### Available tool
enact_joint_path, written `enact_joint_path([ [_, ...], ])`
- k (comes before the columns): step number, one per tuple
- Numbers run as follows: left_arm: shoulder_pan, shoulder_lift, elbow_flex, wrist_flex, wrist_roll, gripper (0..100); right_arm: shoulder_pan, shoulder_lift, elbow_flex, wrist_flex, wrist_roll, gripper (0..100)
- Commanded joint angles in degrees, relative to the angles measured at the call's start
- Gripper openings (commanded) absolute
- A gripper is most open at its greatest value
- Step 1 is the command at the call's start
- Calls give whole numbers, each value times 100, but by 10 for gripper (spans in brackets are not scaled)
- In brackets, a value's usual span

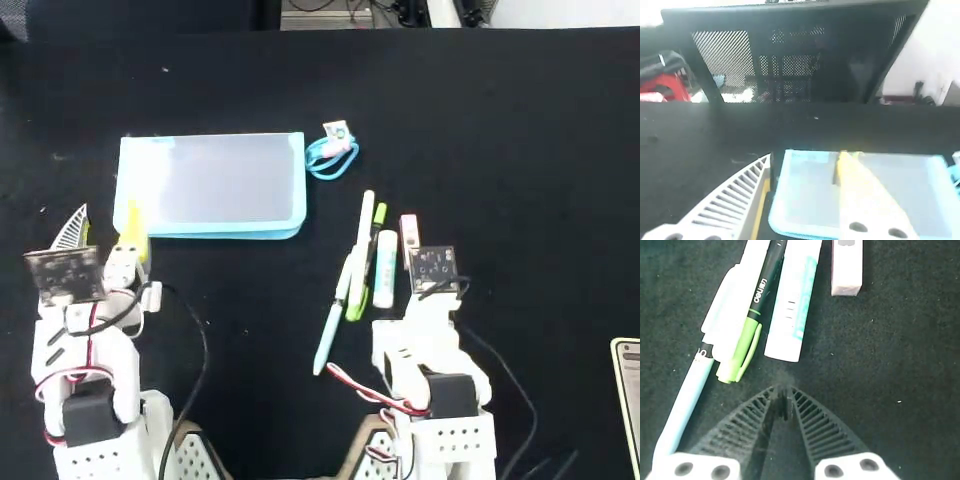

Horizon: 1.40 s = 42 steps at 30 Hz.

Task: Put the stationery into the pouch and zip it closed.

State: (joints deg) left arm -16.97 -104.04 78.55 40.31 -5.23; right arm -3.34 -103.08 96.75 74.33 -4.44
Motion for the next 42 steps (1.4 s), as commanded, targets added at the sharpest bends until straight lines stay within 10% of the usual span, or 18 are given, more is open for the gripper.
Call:
enact_joint_path([
  [1, -48, 44, -374, 0, 431, 245, 35, -541, -22, 35, -53, 11],
  [10, 462, 53, 365, 554, 422, 251, -1486, -549, -31, -88, 62, 12],
  [21, 567, 800, 338, 738, 677, 251, -554, -541, -1798, -1407, 3341, 12],
  [34, 593, 1644, 365, 246, 1064, 245, -396, -330, -4259, -1829, 1811, 145],
  [42, 567, 1644, 382, 237, 1090, 245, -791, 2492, -6000, -1644, 1336, 148],
])
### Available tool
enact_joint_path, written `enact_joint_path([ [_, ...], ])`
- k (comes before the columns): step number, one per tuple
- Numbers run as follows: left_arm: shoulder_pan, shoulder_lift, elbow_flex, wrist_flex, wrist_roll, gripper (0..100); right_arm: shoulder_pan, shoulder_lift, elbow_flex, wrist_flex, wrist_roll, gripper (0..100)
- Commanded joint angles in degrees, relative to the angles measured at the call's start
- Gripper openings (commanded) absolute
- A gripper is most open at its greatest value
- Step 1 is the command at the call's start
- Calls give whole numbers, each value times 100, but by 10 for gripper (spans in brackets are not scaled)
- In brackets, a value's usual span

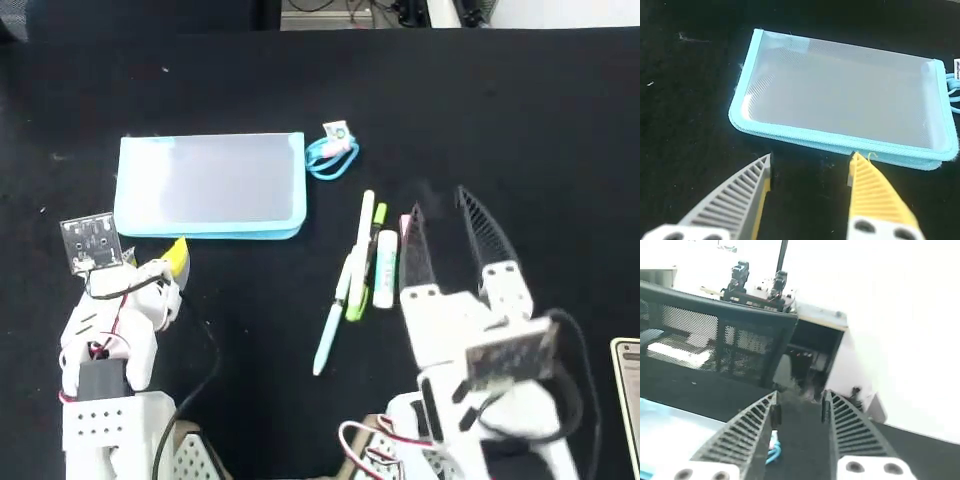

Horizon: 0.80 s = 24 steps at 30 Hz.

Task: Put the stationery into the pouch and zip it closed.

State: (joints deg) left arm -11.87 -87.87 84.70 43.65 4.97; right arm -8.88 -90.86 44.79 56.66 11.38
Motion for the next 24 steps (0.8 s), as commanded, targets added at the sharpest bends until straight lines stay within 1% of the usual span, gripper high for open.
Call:
enact_joint_path([
  [1, 57, 26, -233, -97, 70, 245, -378, 1701, -989, 176, -360, 148],
  [3, 57, 26, -233, -88, 35, 245, -580, 2492, -1165, 211, -527, 147],
  [5, 48, 26, -233, -79, 35, 245, -633, 3055, -1068, 176, -615, 145],
  [7, 48, 26, -233, -79, 35, 245, -642, 3495, -787, -123, -800, 145],
  [11, 48, 70, -233, -70, 18, 248, -633, 4040, 180, -1169, -1389, 145],
  [16, 40, 79, -286, -70, -299, 249, -862, 4338, 1543, -2804, -2470, 145],
  [18, -84, 79, -347, -70, -299, 250, -1055, 4347, 1982, -3349, -2585, 147],
  [20, -365, 79, -497, -62, -299, 251, -1178, 4347, 2290, -3771, -2567, 147],
  [22, -637, 88, -646, -62, -299, 251, -1196, 4356, 2466, -4044, -2567, 147],
  [24, -769, 88, -778, -53, -299, 251, -1196, 4365, 2580, -4158, -2567, 148],
])
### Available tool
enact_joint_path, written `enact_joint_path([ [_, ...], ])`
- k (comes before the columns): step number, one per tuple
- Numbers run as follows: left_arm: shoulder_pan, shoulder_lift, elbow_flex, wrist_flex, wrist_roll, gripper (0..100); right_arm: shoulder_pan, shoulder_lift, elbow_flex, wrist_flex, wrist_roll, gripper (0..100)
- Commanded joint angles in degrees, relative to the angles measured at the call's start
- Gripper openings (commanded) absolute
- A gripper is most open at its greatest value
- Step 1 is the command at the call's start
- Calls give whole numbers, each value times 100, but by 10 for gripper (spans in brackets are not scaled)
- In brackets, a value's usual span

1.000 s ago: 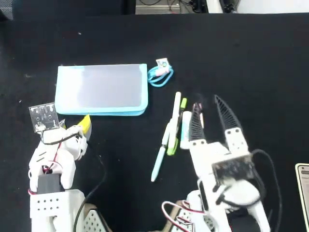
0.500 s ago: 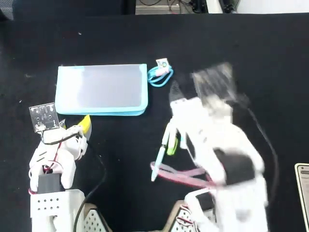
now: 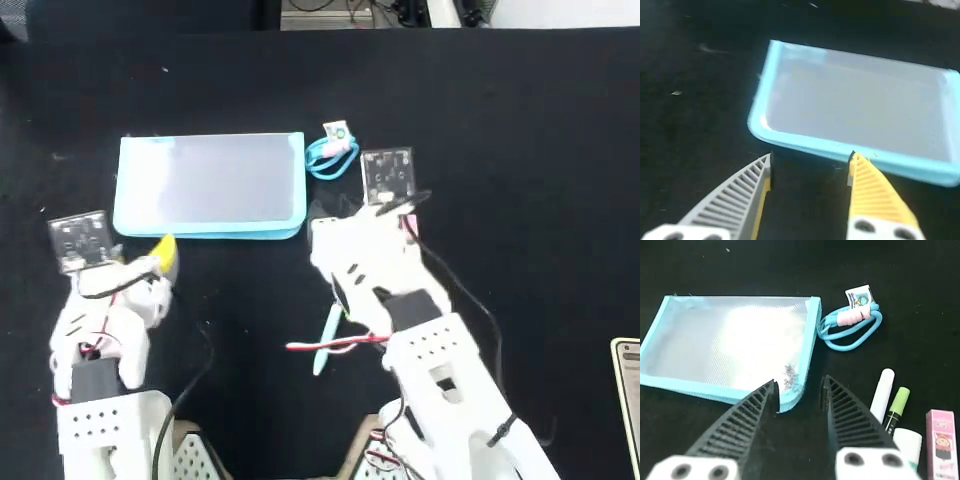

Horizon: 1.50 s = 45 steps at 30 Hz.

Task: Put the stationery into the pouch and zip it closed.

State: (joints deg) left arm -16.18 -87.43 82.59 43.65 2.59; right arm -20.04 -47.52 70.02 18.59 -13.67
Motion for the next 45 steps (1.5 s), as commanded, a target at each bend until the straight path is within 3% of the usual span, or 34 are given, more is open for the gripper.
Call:
enact_joint_path([
  [1, -365, 53, -646, -44, -62, 251, -97, 31, 92, -360, -62, 148],
  [5, -382, 378, -1455, 387, -299, 251, -79, 207, 48, -369, -62, 148],
  [10, -338, 1952, -3143, 1257, -316, 251, -44, 1086, -391, -334, -62, 149],
  [16, 31, 3982, -4620, 1688, -299, 251, 431, 1516, -655, -334, -70, 149],
  [23, 840, 6259, -5877, 1916, 123, 251, 484, 1516, -646, -334, -70, 149],
  [25, 1226, 6787, -6158, 2075, -413, 251, 492, 1516, -646, -334, -70, 149],
  [28, 1613, 7376, -6369, 2092, -1943, 245, 527, 1516, -646, -334, -70, 149],
  [31, 1824, 7675, -6378, 1811, -2400, 245, 791, 1516, -673, -334, -70, 149],
  [35, 1877, 7974, -6352, 1143, -2066, 245, 1222, 1516, -778, -308, -70, 149],
  [39, 2000, 8299, -6352, 536, -1134, 250, 1644, 1516, -1059, 105, -88, 149],
  [42, 2334, 8457, -6352, 492, -202, 251, 1802, 1516, -1130, 202, -97, 149],
  [45, 2747, 8510, -6290, 457, 141, 251, 1776, 1516, -1138, 185, -79, 149],
])
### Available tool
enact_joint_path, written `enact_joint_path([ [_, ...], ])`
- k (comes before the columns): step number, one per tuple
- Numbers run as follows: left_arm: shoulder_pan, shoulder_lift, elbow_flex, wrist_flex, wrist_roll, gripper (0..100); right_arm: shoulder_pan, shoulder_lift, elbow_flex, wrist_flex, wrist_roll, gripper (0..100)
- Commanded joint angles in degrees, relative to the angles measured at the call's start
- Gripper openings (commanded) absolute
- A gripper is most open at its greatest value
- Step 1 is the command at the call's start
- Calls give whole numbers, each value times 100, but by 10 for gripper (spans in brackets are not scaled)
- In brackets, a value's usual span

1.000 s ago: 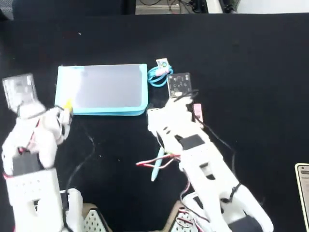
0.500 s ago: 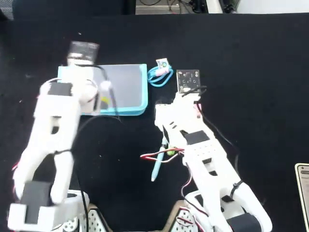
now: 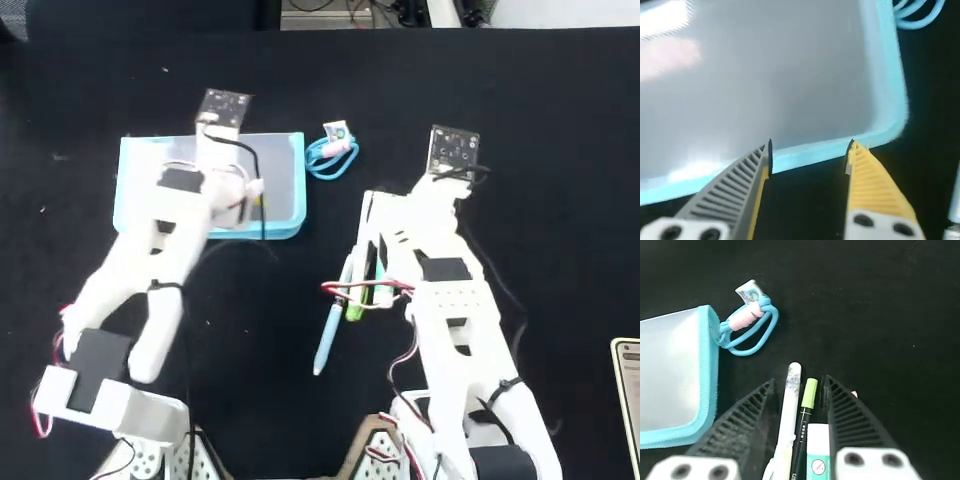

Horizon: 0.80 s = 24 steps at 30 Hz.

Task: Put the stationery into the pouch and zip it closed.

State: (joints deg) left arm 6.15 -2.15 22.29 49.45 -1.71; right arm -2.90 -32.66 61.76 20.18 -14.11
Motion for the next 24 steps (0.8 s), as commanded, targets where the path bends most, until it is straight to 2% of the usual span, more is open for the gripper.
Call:
enact_joint_path([
  [1, 585, -35, -233, -123, 571, 251, 53, 31, -303, 26, -35, 149],
  [5, 312, -62, -22, -79, 563, 251, -149, 75, -277, 26, -53, 149],
  [10, -725, -35, 215, -132, 563, 248, -1266, 84, -163, -18, -70, 149],
  [13, -1147, 0, 189, -202, 624, 246, -1626, 92, 22, -299, -70, 149],
  [19, -1473, 9, 787, -1073, 1389, 251, -1820, 92, 576, -1275, -62, 149],
  [24, -1798, 9, 927, -1011, 1600, 251, -1811, 92, 629, -1371, -26, 149],
])
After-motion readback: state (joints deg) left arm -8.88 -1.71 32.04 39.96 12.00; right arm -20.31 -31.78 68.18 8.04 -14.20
